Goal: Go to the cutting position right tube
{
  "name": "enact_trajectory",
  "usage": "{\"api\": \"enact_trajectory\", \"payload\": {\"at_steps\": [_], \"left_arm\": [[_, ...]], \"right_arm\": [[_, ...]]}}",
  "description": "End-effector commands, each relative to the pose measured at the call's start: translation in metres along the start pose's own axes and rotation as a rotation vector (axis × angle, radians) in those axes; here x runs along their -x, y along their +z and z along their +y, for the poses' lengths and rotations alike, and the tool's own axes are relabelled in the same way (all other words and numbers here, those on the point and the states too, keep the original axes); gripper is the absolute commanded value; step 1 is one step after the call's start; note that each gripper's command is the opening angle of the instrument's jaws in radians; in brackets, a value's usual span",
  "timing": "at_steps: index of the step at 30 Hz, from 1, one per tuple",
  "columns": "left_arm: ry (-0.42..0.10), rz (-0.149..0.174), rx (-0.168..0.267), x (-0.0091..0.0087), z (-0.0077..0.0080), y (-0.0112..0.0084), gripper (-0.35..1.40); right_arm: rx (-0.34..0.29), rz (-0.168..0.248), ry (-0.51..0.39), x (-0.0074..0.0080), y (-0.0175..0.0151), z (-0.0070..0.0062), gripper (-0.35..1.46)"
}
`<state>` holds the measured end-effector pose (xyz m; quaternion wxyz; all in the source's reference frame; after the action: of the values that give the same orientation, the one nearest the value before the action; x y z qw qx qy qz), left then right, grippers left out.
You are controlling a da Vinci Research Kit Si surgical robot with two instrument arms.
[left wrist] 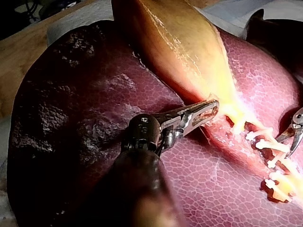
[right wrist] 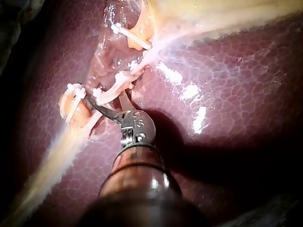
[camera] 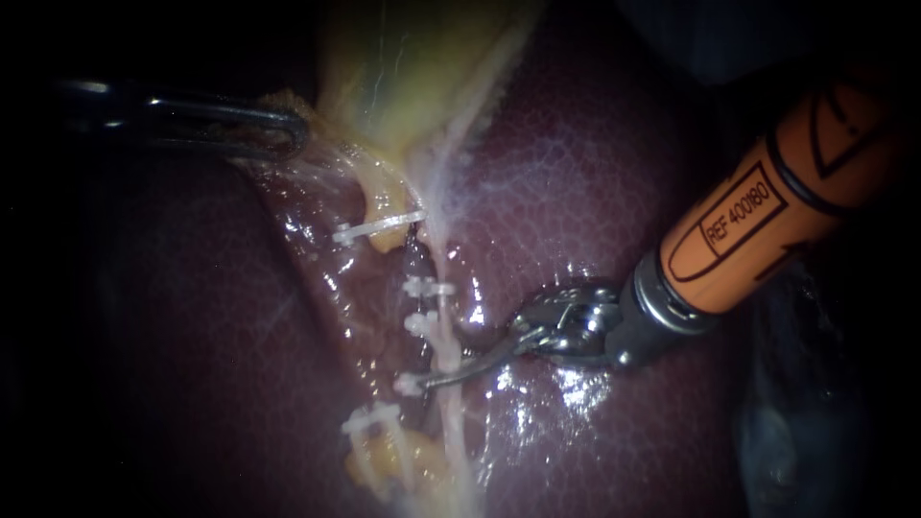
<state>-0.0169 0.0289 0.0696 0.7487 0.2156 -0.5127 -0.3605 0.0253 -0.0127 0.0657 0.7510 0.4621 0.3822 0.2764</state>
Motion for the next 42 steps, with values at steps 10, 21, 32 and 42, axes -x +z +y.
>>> {"api": "enact_trajectory", "payload": {"at_steps": [10, 21, 32, 42], "left_arm": [[-0.001, 0.0, 0.0, 0.0, 0.0, -0.0001, -0.35], [-0.006, 0.0, -0.003, -0.0001, -0.0001, 0.0, -0.35], [-0.011, 0.0, -0.005, -0.0002, 0.0, 0.0, -0.35], [-0.016, 0.0, -0.005, -0.0004, 0.0, 0.0001, -0.35]], "right_arm": [[0.005, 0.01, 0.018, -0.0012, -0.0015, 0.0004, 1.2], [0.034, -0.072, 0.02, 0.0004, -0.0024, 0.0009, 1.18], [0.03, -0.094, 0.018, 0.0009, -0.0036, 0.0011, 1.18], [0.041, -0.078, 0.024, 0.0, -0.004, 0.0014, 1.18]]}}
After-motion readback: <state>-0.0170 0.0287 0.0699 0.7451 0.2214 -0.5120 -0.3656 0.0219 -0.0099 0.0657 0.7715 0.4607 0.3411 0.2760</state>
